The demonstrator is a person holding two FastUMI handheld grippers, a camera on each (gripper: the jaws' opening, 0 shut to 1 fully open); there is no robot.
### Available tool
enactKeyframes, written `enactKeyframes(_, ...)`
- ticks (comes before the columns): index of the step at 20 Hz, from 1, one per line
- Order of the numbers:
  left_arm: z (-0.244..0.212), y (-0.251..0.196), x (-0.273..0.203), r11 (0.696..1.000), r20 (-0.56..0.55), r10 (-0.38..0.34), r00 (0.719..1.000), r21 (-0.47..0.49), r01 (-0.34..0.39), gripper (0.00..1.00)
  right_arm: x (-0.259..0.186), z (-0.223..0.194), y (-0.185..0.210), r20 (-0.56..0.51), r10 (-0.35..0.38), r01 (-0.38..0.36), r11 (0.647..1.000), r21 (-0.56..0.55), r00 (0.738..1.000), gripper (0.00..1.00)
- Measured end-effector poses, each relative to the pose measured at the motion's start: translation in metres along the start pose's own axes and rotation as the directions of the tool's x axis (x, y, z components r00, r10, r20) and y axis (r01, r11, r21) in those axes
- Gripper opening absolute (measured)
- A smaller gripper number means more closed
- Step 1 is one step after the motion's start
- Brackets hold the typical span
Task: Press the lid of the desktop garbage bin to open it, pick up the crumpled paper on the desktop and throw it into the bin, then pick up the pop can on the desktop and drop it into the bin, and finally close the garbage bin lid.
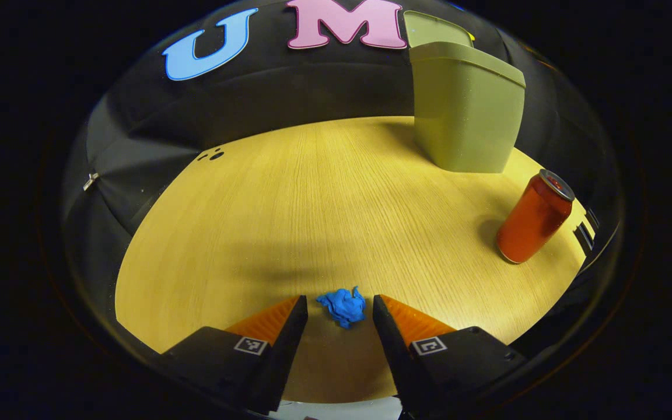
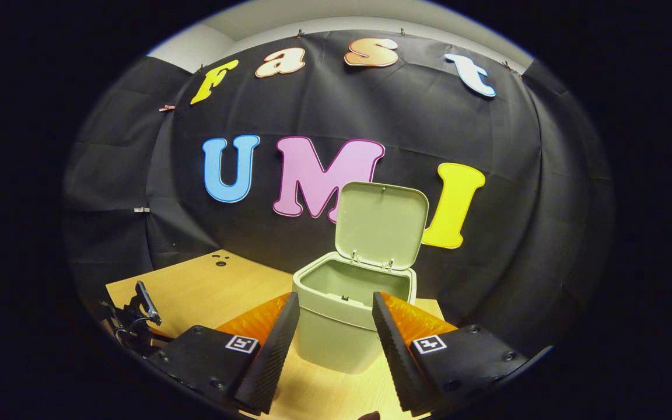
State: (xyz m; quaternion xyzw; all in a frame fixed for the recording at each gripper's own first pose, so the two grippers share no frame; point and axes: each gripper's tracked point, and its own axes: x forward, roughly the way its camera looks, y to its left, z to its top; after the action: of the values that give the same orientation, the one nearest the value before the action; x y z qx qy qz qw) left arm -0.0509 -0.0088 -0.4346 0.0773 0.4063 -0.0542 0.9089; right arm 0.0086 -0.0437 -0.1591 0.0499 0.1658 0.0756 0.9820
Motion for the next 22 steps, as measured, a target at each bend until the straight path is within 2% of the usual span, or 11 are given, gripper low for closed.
enactKeyframes(1, 0.001, 0.0, 0.003, 1.0, -0.001, -0.001, 1.0, -0.003, 0.001, 0.72, -0.003, -0.002, -0.001, -0.004, -0.003, 0.003, 1.0, 0.002, 1.0, 0.81)
enactKeyframes(4, 0.002, -0.001, 0.007, 1.0, 0.0, -0.02, 1.0, -0.018, 0.02, 0.55, -0.01, -0.005, -0.002, -0.012, -0.006, 0.006, 1.0, 0.005, 1.0, 0.81)
enactKeyframes(5, 0.003, -0.002, 0.007, 1.0, -0.001, -0.023, 1.0, -0.021, 0.022, 0.59, -0.012, -0.006, -0.002, -0.011, -0.006, 0.006, 1.0, 0.004, 1.0, 0.81)
enactKeyframes(6, 0.002, -0.003, 0.007, 1.0, -0.001, -0.019, 1.0, -0.022, 0.019, 0.46, -0.014, -0.005, -0.001, -0.009, -0.005, 0.006, 1.0, 0.004, 1.0, 0.81)
enactKeyframes(9, 0.005, -0.004, 0.005, 1.0, 0.008, -0.012, 1.0, -0.017, 0.012, 0.33, -0.017, -0.007, -0.001, -0.01, -0.003, 0.003, 1.0, 0.013, 1.0, 0.81)
enactKeyframes(10, 0.007, -0.003, 0.003, 1.0, 0.015, -0.016, 1.0, -0.021, 0.017, 0.37, -0.019, -0.007, -0.001, -0.01, -0.004, 0.004, 1.0, 0.016, 1.0, 0.81)
enactKeyframes(14, 0.025, 0.003, -0.008, 1.0, 0.061, -0.012, 0.998, -0.028, 0.014, 0.35, -0.02, -0.007, 0.004, -0.01, 0.003, -0.003, 1.0, 0.027, 1.0, 0.82)
enactKeyframes(15, 0.031, 0.004, -0.013, 0.999, 0.075, -0.009, 0.997, -0.03, 0.011, 0.31, -0.019, -0.008, 0.006, -0.011, 0.006, -0.005, 1.0, 0.029, 1.0, 0.82)
enactKeyframes(20, 0.081, 0.006, -0.046, 0.999, 0.18, -0.012, 0.984, -0.05, 0.022, 0.39, -0.018, -0.01, 0.014, -0.009, 0.014, -0.014, 0.999, 0.039, 1.0, 0.82)
enactKeyframes(21, 0.093, 0.007, -0.052, 0.998, 0.204, -0.01, 0.979, -0.052, 0.021, 0.31, -0.017, -0.011, 0.015, -0.011, 0.015, -0.015, 0.999, 0.043, 1.0, 0.82)
enactKeyframes(22, 0.105, 0.007, -0.059, 0.998, 0.228, -0.008, 0.974, -0.056, 0.021, 0.35, -0.017, -0.011, 0.016, -0.011, 0.016, -0.015, 0.999, 0.046, 1.0, 0.82)
